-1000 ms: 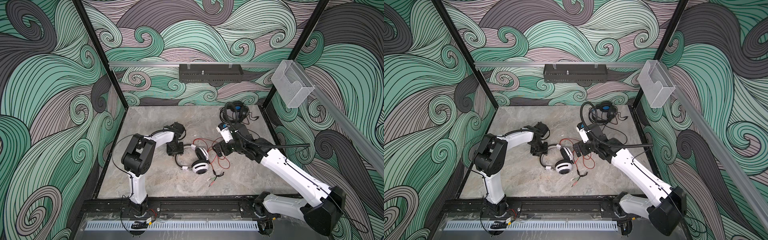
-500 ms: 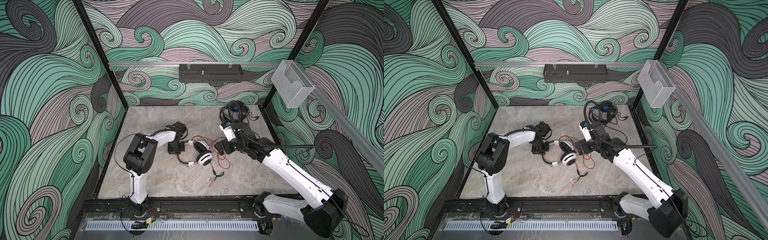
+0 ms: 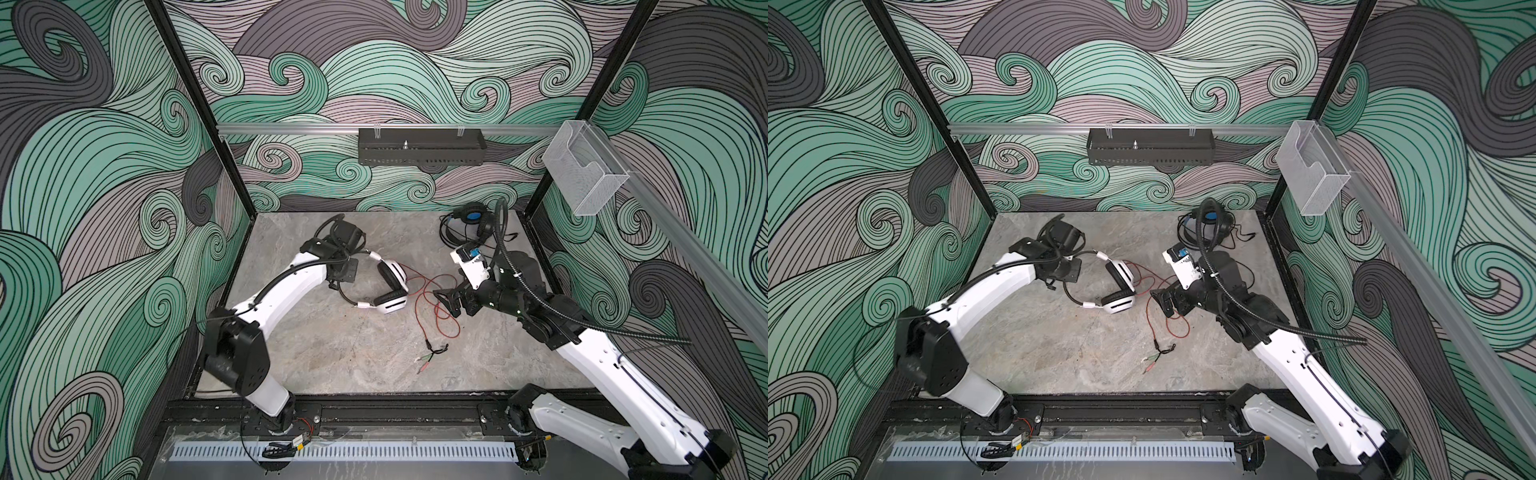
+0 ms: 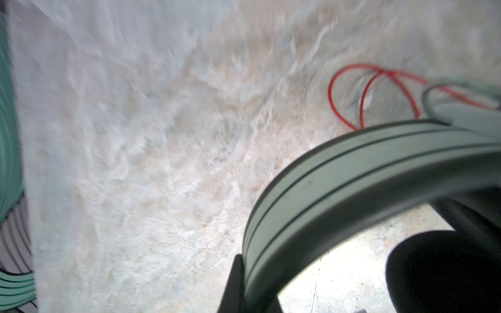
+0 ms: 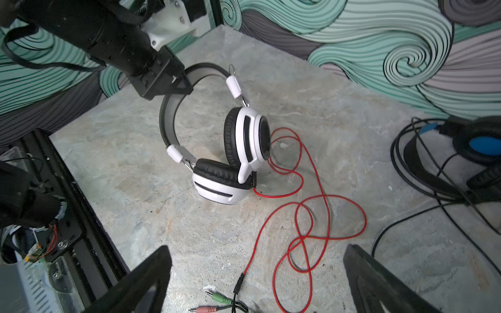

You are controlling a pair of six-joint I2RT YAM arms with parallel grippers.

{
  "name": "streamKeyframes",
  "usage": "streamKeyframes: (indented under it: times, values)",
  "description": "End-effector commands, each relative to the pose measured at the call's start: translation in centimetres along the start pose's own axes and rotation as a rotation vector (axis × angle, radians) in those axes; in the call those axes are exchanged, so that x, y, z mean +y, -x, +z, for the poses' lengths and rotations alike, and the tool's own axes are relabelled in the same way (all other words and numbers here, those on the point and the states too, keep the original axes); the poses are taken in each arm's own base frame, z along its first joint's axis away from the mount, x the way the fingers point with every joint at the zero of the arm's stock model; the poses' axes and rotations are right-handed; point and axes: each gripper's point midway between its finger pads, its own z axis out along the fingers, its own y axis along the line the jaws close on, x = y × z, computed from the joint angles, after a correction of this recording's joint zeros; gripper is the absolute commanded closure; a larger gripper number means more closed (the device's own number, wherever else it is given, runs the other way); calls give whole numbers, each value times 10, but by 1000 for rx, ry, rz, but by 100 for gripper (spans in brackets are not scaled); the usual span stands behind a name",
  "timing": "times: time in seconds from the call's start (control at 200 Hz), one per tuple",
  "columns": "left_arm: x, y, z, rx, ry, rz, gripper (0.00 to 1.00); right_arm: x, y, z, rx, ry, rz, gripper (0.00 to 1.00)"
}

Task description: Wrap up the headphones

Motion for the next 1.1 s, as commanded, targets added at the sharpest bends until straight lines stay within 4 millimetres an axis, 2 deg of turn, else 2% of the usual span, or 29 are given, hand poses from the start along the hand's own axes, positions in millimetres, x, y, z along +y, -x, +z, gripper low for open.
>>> streamKeyframes:
  times: [0.0,0.1,0.2,0.285,0.36,0.415,0.515,0.6,0.781,0.811,0.841,0.921,1.031,1.096]
  values:
    - [17,31,-53,-178,12,55,100,15,21,-9,-58,79,-70,0]
    - [24,39,-82,-229,-6,2,100,9,28,-11,-63,51,-52,1]
    - [33,41,-98,-222,-37,-95,100,11,27,-7,-61,66,-11,6]
    - [38,38,-101,-193,-88,-194,100,7,8,6,5,56,46,12]
    - [32,34,-101,-171,-141,-238,100,0,-4,15,33,19,104,21]
    - [28,30,-99,-158,-166,-262,100,-6,-8,21,39,-10,138,24]
    - [20,10,-83,-104,-194,-320,100,-8,-16,37,52,-5,178,26]
    - [13,-13,-62,-44,-211,-367,100,-11,-31,53,92,-16,197,31]
    - [6,-80,-8,102,-194,-473,100,-16,-70,92,188,-20,239,42]
    - [6,-90,1,122,-188,-486,100,-15,-80,98,217,-13,252,43]
    - [5,-100,9,143,-186,-499,100,-13,-79,105,208,5,257,46]
    - [1,-124,27,204,-186,-533,100,-6,-94,122,266,26,268,52]
    - [-3,-148,45,299,-176,-588,100,1,-119,144,361,24,267,57]
    - [-7,-155,55,327,-179,-613,100,6,-129,154,402,30,261,57]
